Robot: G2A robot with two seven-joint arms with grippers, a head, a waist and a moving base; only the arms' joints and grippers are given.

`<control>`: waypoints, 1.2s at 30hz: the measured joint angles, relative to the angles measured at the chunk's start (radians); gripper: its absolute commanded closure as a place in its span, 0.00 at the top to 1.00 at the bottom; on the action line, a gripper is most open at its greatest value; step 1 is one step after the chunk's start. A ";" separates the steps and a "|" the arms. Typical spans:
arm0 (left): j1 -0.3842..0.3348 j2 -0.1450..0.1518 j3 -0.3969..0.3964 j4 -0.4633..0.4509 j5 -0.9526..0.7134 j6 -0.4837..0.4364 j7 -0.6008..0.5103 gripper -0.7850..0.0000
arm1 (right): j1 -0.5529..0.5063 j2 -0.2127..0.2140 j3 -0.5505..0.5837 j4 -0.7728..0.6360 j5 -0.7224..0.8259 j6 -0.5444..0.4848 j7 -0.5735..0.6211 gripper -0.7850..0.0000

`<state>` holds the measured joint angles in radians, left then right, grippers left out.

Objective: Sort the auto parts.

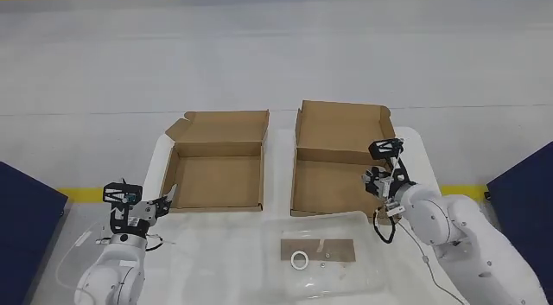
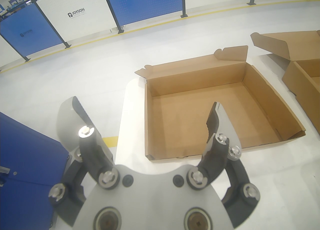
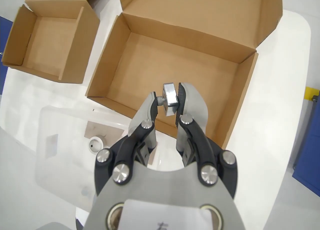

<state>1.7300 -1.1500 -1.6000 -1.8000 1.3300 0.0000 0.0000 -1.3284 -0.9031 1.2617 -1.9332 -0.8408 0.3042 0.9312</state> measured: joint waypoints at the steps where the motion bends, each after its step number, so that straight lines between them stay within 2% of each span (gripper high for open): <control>1: 0.000 0.000 0.000 0.000 0.000 0.000 0.000 1.00 | 0.025 -0.005 -0.019 0.025 -0.004 0.013 0.005 0.00; 8: 0.000 0.000 0.000 0.000 0.000 0.000 0.000 1.00 | 0.202 -0.050 -0.173 0.218 -0.046 0.121 0.050 0.00; 15: 0.000 0.000 0.000 0.000 0.000 0.000 0.000 1.00 | 0.306 -0.092 -0.283 0.368 -0.050 0.144 0.055 0.00; 25: 0.000 0.000 0.000 0.000 0.000 0.000 0.000 1.00 | 0.314 -0.098 -0.294 0.390 -0.060 0.147 0.045 0.00; 28: 0.000 0.000 0.000 0.000 0.000 0.000 0.000 1.00 | 0.300 -0.100 -0.294 0.387 -0.098 0.175 0.037 0.00; 32: 0.000 0.000 0.000 0.000 0.000 0.000 0.000 1.00 | 0.299 -0.105 -0.304 0.387 -0.158 0.238 0.078 0.00; 36: 0.000 0.000 0.000 0.000 0.000 0.000 0.000 1.00 | 0.313 -0.116 -0.322 0.421 -0.175 0.254 0.121 0.00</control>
<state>1.7300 -1.1500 -1.6000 -1.8000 1.3300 0.0000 0.0000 -1.0157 -1.0192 0.9397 -1.5123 -1.0154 0.5583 1.0520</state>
